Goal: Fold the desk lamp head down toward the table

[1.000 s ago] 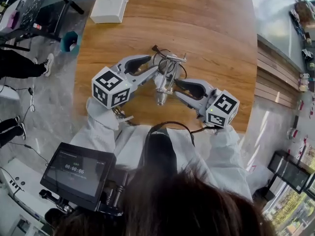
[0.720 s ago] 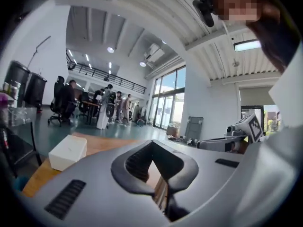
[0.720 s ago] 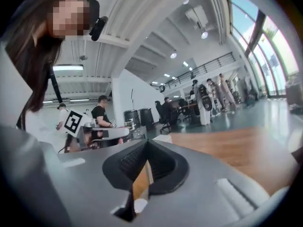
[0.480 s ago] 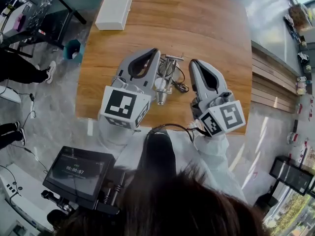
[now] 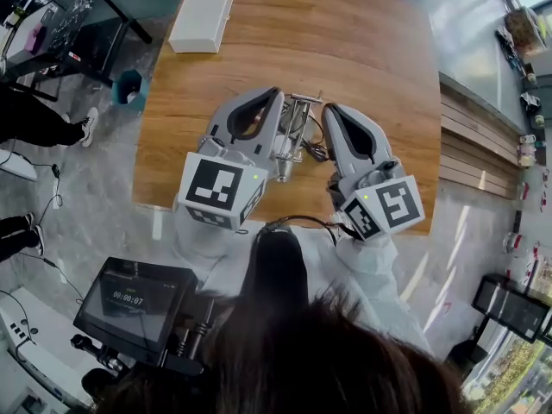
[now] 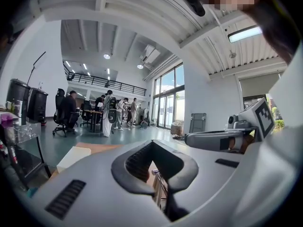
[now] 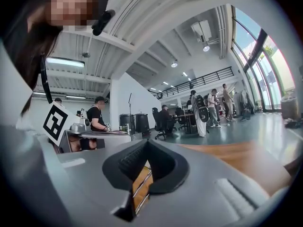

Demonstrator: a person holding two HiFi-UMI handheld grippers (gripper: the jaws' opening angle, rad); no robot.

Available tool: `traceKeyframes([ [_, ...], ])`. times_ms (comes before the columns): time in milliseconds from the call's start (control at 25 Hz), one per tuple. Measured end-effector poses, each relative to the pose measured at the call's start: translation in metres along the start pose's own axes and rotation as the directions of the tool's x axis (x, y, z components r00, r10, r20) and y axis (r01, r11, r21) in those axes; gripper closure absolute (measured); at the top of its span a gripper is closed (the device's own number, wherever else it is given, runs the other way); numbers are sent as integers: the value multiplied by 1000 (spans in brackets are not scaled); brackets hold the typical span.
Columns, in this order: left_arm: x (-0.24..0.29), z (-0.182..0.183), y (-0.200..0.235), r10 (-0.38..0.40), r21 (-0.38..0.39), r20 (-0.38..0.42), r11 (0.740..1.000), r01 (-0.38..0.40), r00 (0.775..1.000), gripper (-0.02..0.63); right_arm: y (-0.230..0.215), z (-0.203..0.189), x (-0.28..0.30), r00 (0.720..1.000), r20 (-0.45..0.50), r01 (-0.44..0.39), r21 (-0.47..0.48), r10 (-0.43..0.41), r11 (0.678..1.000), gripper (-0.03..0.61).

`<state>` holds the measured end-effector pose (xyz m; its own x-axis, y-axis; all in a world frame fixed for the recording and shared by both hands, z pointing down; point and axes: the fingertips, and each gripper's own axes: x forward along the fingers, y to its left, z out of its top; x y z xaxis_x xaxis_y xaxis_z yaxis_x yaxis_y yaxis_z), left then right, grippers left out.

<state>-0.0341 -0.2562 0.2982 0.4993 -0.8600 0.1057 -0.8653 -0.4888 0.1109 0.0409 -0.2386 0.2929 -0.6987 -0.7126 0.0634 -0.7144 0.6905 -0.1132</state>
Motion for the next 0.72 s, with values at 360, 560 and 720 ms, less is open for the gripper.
traceKeyframes([
  [360, 1, 1, 2, -1, -10, -3, 1000, 1, 1000, 612, 0, -3, 2, 1000, -11, -1, 8, 1, 1000, 578],
  [560, 2, 2, 2, 1, -9, -2, 1000, -1, 1000, 612, -1, -4, 2, 1000, -12, 3, 12, -2, 1000, 578],
  [720, 1, 2, 2, 4, -6, -2, 1000, -4, 1000, 612, -1, -2, 1, 1000, -5, 4, 20, -4, 1000, 578],
])
